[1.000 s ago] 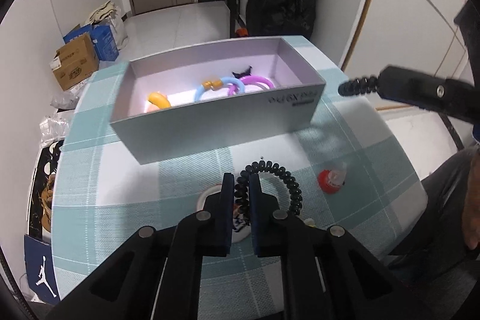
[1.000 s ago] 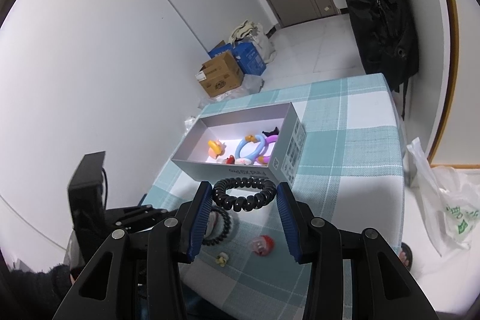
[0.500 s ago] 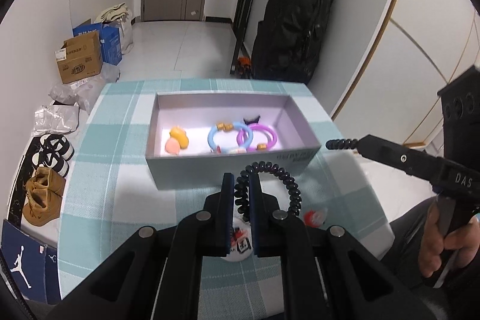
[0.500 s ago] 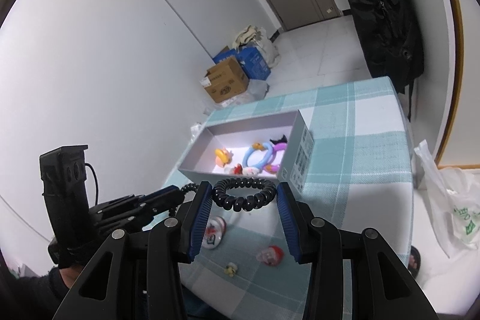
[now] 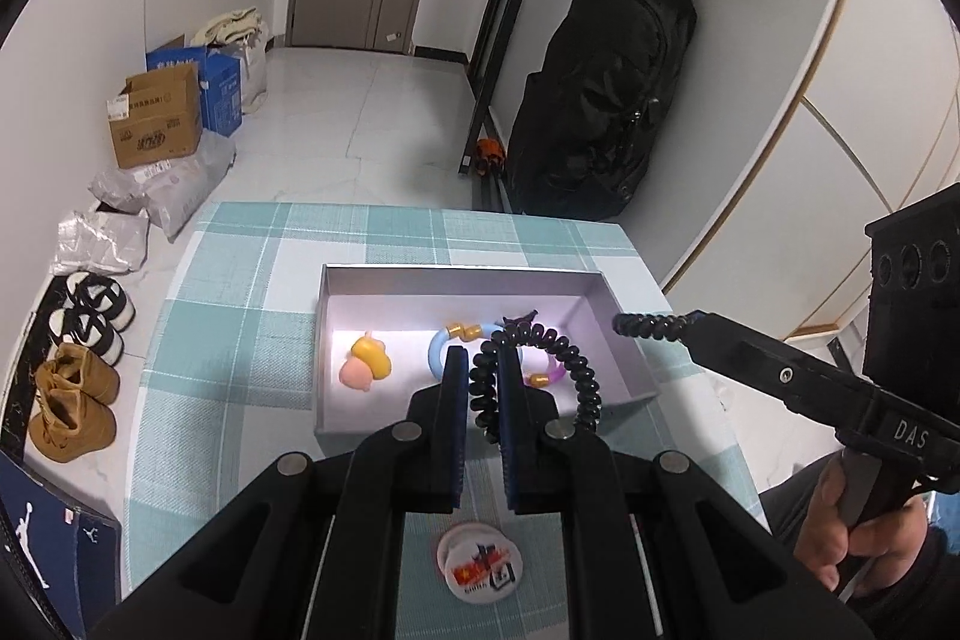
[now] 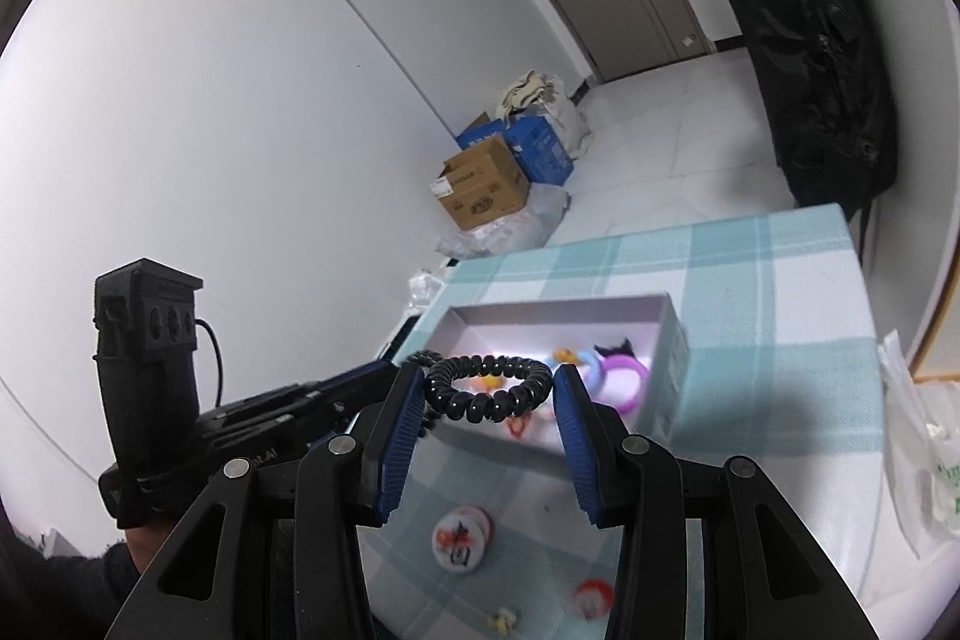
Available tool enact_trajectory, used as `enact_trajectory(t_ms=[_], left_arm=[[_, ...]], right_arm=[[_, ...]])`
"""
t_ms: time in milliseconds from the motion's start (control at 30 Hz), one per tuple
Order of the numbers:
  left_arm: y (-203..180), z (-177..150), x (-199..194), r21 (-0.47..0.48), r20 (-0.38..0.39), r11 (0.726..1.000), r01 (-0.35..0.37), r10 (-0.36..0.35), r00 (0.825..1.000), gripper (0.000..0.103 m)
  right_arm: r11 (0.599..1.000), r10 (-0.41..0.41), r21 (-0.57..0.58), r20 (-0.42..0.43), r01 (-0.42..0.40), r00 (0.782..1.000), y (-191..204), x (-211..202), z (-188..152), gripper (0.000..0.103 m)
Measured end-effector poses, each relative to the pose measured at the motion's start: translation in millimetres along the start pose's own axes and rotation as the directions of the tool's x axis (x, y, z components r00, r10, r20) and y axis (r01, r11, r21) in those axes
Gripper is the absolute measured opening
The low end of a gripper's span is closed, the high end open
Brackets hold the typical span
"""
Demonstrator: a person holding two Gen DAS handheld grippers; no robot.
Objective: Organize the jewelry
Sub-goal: 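Carry both black bracelets over the box and open both grippers to drop them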
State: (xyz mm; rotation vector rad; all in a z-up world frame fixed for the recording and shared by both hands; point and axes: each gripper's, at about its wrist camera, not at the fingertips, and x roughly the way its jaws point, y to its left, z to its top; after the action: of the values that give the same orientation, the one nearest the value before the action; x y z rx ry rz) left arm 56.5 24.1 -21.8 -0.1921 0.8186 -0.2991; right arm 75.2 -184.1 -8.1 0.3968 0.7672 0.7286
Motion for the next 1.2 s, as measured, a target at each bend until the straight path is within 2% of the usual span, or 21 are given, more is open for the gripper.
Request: enact_trajectory(t_ms=[300,633,1100,1167,1200], left_arm=[[19,19,23,-0.048,-0.024,0.998,0.043,-0.044,0.999,0.005],[32,22,46,-0.092,-0.078,0.994,0.065,-0.072,0.994,0.005],[32,24,55,-0.09,-0.086,0.992,0.083,-0.091,0.992,0.005],[34,25,54,-0.113,-0.076,0.988,0.103,-0.112,0.991,0.007],[34,25,52,-0.121,-0.067,0.989,0.087,-0.096,0.993,0.014]], right_arm=[[1.0,0.003,0.02,-0.006,-0.003,1.0,-3,26,17,0.043],[0.998,-0.02,0.062,-0.033,0.022,0.999,-20,46,28,0.043],[0.997,-0.038,0.07,-0.079,0.044,0.996,-25,57,29,0.045],[0.997,-0.045,0.056,-0.087,0.05,0.995,-22,58,27,0.052],[0.997,-0.051,0.05,-0.091,0.055,0.995,-21,57,27,0.061]])
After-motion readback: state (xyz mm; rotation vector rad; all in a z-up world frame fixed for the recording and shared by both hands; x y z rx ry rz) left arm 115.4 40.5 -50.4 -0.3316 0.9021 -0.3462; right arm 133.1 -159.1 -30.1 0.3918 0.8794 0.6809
